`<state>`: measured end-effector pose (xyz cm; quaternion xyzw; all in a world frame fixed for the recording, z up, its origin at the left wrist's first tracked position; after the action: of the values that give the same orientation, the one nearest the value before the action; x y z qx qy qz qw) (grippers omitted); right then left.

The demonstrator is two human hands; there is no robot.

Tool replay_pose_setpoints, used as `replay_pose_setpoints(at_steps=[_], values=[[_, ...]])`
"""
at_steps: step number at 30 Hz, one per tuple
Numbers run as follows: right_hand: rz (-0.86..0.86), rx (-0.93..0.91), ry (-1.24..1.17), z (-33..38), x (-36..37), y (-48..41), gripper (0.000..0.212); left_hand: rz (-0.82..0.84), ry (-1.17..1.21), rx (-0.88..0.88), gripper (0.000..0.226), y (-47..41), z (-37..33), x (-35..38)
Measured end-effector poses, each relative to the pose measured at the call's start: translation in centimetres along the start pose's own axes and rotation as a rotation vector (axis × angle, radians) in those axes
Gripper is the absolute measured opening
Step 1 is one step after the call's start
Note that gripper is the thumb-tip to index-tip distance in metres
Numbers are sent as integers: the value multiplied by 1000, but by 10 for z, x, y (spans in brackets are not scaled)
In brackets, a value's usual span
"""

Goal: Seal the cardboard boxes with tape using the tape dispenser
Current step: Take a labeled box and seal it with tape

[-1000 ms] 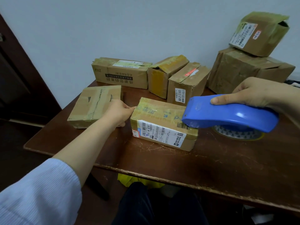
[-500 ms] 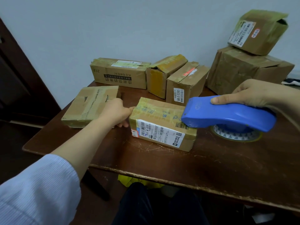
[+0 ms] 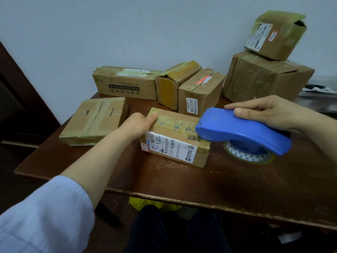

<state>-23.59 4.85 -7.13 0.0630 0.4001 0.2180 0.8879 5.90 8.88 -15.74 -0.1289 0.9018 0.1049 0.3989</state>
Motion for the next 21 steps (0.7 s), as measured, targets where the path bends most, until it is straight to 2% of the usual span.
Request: replay_pose_setpoints(at_steps=[1,3,4,5,7,9,12,17,21], values=[[-9,-24,-18,-2,1,0,36,30,-53,-20,64,1,0,0],[3,-55,-75,-7,2,1,38,-14,-451,2,71,4,-11,-9],[35,-56,-103,-10,4,1,43,-80,-638,79,69,8,-29,-13],[75,-55,-110,-12,6,2,50,-135,-727,184,66,12,-49,-11],[138,-66,-25,-13,8,3,68,-91,-705,328,65,16,-75,9],[196,-80,162,-14,14,3,90,49,-651,311,70,15,-76,36],[217,-84,399,-19,19,4,114,97,-656,283,75,8,-70,50],[153,-126,465,-24,23,4,108,115,-675,316,80,-1,-68,46],[175,-55,465,-54,10,20,107,132,-683,344,81,-5,-68,47]])
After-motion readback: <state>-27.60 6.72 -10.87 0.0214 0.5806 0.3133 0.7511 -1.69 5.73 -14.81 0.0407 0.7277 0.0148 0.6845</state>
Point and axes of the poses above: each hand's wrist, its own y-axis away from the middle knuckle, its own x-axis out of the palm, z = x × y, the point moved 8 cm from there along -y, towards the middle knuckle, and after that the axes turned 11 degrees about x, right-handed, at the moved point
